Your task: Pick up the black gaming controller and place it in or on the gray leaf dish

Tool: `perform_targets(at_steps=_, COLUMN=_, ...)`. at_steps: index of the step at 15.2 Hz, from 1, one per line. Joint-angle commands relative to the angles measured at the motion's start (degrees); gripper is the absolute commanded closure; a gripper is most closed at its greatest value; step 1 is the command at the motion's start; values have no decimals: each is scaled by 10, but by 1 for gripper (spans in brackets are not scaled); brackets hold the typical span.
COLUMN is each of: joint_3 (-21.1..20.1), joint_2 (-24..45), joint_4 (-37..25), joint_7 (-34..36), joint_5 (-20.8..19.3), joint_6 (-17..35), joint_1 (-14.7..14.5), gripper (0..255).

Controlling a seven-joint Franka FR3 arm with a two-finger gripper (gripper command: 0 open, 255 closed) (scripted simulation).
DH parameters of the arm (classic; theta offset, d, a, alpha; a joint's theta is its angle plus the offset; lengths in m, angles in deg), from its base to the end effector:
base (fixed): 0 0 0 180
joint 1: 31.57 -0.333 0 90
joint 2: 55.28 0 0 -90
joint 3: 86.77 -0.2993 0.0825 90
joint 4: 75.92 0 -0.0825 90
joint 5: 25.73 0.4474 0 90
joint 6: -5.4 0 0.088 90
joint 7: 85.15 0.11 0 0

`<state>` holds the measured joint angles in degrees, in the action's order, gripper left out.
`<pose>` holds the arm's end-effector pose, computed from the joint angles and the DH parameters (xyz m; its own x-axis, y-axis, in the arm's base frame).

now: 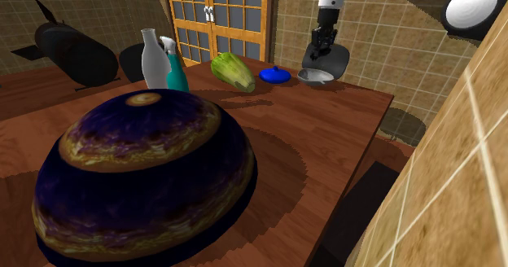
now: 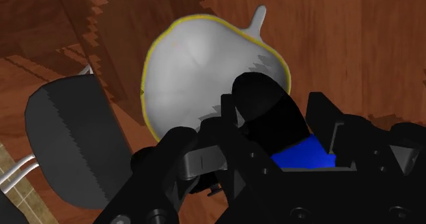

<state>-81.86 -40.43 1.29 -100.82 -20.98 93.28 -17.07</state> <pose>0.6524 -0.2128 0.5522 0.9967 -0.0609 -0.0528 -0.0650 -0.9948 -0.0780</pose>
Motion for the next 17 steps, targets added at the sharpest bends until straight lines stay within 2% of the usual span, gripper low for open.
perform_targets(at_steps=1, joint_3=0, joint_2=-5, joint_4=25, joint_7=-1, joint_5=0, joint_6=20, joint_1=-1, gripper=255)
perform_targets(at_steps=10, joint_3=-1, joint_2=-13, joint_4=103, joint_7=-4, joint_5=-1, joint_6=91, joint_1=-3, gripper=255)
perform_targets(at_steps=17, joint_3=-1, joint_2=-13, joint_4=103, joint_7=-4, joint_5=-1, joint_6=91, joint_1=-3, gripper=255)
